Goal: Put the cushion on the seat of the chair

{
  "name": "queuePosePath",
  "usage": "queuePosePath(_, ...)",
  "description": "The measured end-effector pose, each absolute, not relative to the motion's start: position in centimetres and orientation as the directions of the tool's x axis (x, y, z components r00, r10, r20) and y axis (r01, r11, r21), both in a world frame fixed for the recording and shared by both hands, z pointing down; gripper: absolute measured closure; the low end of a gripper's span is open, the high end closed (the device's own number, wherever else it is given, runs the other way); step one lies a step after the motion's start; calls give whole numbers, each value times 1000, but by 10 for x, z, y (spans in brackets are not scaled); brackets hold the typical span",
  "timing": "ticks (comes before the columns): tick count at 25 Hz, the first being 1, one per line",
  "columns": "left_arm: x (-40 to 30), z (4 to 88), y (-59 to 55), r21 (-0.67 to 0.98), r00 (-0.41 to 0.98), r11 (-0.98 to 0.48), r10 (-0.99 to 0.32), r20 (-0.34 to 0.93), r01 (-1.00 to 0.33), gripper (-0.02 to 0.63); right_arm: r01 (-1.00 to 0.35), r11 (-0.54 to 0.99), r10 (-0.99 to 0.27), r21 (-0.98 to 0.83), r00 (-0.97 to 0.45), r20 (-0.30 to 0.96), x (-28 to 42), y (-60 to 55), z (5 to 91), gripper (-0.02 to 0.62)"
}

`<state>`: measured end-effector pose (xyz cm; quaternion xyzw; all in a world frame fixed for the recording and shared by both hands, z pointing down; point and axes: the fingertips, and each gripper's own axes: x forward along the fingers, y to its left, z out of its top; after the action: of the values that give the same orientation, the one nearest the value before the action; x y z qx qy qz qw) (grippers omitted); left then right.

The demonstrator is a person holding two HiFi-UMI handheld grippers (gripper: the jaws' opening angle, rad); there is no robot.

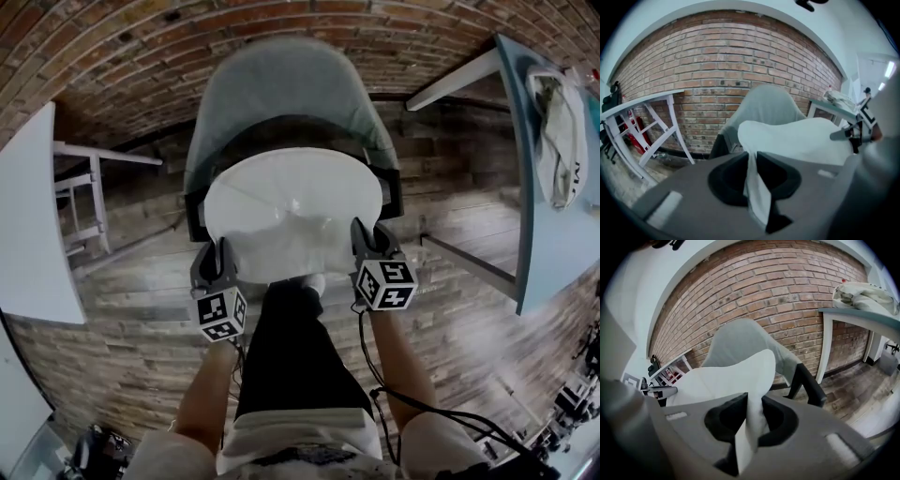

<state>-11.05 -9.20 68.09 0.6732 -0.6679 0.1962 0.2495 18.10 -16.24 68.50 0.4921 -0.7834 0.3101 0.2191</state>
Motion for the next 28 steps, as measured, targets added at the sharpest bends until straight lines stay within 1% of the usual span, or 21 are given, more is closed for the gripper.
queuePosePath(11,-113,769,-100,84,42,17,-758,651,-996,557,-921,288,-588,-261,-385,711,178,-166,774,545)
queuePosePath(20,-116,805,-97,88,56,6,-725,686,-996,557,-926,275,-549,-258,-372,748,173,-163,818,545)
queuePosePath(28,-123,833,-92,74,44,11,-708,704,-997,557,-932,308,-559,-191,-340,757,177,-168,844,541)
